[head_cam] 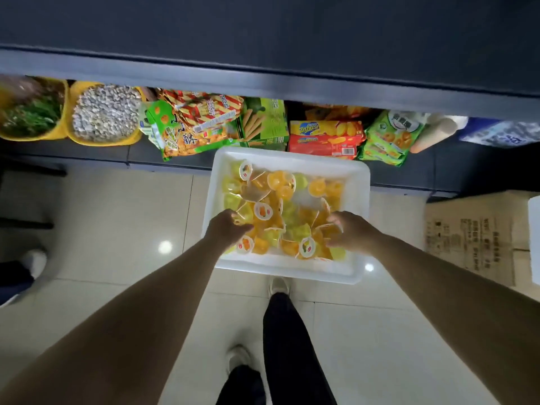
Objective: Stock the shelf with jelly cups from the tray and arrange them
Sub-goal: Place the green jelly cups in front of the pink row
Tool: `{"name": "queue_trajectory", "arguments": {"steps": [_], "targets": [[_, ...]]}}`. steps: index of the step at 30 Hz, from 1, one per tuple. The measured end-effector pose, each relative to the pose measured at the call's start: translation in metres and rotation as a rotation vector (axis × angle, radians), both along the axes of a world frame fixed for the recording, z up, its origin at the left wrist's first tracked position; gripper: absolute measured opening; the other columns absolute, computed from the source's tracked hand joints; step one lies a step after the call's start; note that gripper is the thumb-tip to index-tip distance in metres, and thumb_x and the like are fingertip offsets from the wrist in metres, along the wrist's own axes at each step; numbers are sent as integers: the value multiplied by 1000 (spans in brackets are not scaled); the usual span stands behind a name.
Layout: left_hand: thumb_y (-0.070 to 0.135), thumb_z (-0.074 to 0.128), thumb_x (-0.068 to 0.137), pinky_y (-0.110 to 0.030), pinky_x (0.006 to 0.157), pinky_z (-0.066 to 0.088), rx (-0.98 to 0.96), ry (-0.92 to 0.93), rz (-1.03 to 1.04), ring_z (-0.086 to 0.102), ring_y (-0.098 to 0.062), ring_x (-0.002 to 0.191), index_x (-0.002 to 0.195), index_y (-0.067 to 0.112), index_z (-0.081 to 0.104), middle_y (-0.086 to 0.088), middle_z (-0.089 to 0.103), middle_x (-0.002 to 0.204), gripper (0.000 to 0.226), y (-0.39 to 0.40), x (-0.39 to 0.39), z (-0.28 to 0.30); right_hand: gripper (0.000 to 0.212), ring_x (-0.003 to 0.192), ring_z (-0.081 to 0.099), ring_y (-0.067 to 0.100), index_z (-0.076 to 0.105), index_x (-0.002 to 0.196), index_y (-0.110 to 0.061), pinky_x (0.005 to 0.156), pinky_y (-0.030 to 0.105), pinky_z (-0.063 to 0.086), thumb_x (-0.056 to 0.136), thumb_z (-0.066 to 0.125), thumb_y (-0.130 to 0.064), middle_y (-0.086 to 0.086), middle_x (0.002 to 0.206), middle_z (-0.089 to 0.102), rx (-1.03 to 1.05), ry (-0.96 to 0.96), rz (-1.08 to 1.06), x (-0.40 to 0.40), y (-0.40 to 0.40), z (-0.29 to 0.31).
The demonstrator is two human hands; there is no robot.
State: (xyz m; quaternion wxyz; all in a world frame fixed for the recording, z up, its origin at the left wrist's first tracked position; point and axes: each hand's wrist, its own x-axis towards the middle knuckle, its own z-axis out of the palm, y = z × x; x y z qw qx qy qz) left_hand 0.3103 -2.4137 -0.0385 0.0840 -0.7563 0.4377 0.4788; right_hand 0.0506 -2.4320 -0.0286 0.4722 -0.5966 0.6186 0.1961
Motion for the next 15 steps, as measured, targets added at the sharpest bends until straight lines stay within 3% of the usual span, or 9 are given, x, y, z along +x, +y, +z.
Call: {"name": "queue_trajectory", "arguments": {"steps": [8, 12, 15], "targets": [[36, 73, 79, -38, 102, 40, 20, 0, 508, 47, -32, 124, 135, 6, 44, -14, 51, 134, 69, -18, -8, -118, 69, 128, 43, 26, 38, 140, -9, 100, 28, 36, 81, 72, -15, 10, 142, 43, 65, -29, -54, 3, 46, -135], [31, 76, 76, -38, 93, 46, -43, -43, 660, 55, -32, 112, 120, 8, 54, -13, 59, 119, 55, -20, -9, -151, 59, 124, 47, 26, 44, 135, -12, 98, 28, 40, 82, 70, -8, 8, 136, 45, -74, -88, -72, 0, 53, -165], [32, 78, 74, -36, 83, 48, -95, -64, 810, 58, -29, 101, 114, 12, 55, -10, 61, 111, 50, -17, -15, -162, 60, 124, 46, 29, 46, 131, -12, 104, 38, 42, 78, 74, -12, 10, 134, 47, -149, -103, 33, -5, 54, -179]]}}
